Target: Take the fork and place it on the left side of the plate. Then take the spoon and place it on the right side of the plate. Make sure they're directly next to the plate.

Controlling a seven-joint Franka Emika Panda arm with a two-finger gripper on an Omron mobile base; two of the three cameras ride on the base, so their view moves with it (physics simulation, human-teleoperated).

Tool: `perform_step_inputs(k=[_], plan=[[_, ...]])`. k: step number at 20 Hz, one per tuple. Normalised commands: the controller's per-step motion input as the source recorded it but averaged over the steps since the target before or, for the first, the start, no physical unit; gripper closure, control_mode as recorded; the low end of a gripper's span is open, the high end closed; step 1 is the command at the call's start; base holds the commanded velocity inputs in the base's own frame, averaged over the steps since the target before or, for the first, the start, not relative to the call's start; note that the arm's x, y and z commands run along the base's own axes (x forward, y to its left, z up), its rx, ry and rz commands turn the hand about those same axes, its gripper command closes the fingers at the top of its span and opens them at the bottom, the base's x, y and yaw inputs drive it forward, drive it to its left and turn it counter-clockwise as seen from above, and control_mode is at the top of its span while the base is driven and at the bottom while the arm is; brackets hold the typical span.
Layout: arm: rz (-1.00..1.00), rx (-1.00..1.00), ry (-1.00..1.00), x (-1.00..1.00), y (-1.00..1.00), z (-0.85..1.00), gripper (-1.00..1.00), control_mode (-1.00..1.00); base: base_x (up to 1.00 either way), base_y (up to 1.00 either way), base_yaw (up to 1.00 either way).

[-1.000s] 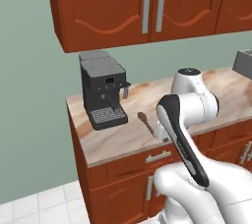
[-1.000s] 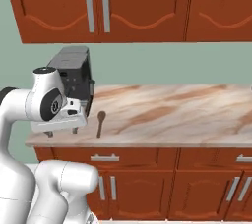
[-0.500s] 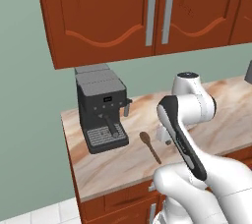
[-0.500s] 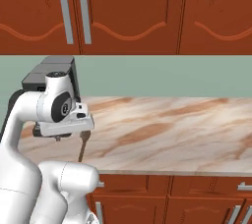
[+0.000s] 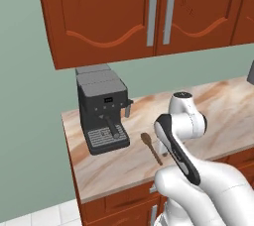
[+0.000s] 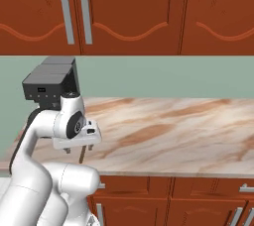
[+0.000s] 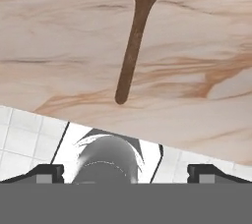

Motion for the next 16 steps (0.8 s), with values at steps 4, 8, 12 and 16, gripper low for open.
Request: perform_step_inputs(k=[4, 8, 12, 16], plan=[[0.00, 0.04, 0.00, 0.53, 0.02, -0.40, -1.00, -1.00, 0.00, 0.00, 0.00], [-0.04, 0.03, 0.00, 0.49, 0.15, -0.37, -1.00, -1.00, 0.00, 0.00, 0.00], [-0.09, 0.01, 0.00, 0.47, 0.29, -0.28, -1.00, -1.00, 0.00, 0.00, 0.00], [-0.12, 0.00, 0.00, 0.26, 0.21, -0.38, -1.00, -1.00, 0.00, 0.00, 0.00]])
